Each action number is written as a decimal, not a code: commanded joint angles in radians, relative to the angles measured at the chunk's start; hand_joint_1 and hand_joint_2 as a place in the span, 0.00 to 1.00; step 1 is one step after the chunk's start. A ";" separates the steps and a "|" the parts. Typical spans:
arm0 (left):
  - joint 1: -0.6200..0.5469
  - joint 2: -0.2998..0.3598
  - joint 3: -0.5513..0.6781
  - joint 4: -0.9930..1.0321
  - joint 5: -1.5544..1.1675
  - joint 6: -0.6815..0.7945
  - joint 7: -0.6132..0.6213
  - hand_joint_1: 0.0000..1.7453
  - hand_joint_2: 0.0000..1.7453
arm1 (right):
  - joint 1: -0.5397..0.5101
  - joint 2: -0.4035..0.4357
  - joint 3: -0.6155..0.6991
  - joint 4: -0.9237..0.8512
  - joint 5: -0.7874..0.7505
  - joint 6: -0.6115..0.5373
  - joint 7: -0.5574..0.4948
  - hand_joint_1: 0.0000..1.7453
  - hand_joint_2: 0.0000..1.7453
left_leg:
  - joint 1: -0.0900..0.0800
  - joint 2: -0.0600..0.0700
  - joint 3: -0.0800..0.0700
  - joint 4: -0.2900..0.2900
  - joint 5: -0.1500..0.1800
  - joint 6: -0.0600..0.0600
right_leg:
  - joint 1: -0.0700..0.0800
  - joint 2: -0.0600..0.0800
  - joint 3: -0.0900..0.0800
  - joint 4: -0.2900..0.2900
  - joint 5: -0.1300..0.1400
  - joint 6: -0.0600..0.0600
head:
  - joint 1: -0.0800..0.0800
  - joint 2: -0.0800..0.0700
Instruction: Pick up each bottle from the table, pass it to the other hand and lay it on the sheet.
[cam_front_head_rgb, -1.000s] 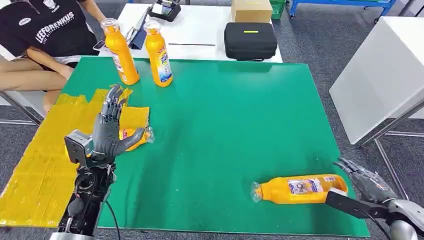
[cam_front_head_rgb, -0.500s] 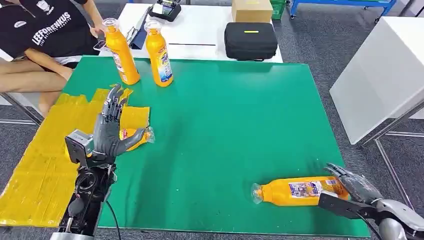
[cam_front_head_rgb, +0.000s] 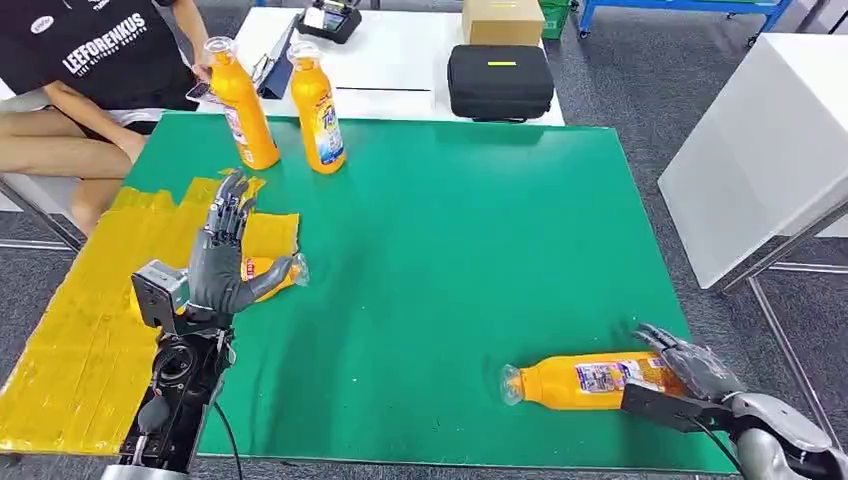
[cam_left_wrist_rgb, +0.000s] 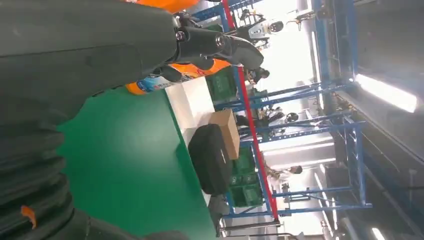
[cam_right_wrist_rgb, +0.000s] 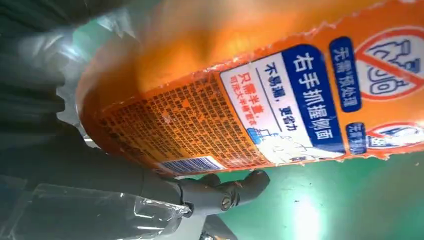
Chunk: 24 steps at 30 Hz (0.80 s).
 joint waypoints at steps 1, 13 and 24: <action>-0.016 0.011 -0.002 0.045 0.006 0.012 0.003 0.00 1.00 | -0.111 0.050 0.118 0.246 0.020 -0.034 0.001 0.84 1.00 | 0.002 0.003 0.010 -0.002 -0.003 0.000 | 0.003 0.003 0.009 -0.003 -0.001 -0.008 | 0.000 0.000; -0.002 0.013 -0.001 0.037 0.005 0.020 0.003 0.00 1.00 | -0.172 0.082 0.143 0.342 0.004 -0.127 -0.017 1.00 1.00 | 0.002 0.009 0.011 -0.001 -0.002 -0.001 | 0.003 0.005 0.008 -0.004 0.001 -0.008 | 0.000 0.000; 0.030 0.002 -0.010 0.034 -0.053 0.034 0.007 0.00 1.00 | -0.226 0.320 0.046 0.181 -0.151 -0.479 -0.126 1.00 1.00 | 0.002 0.014 0.009 -0.002 0.003 0.000 | 0.003 0.010 0.004 -0.002 0.009 -0.008 | -0.001 0.000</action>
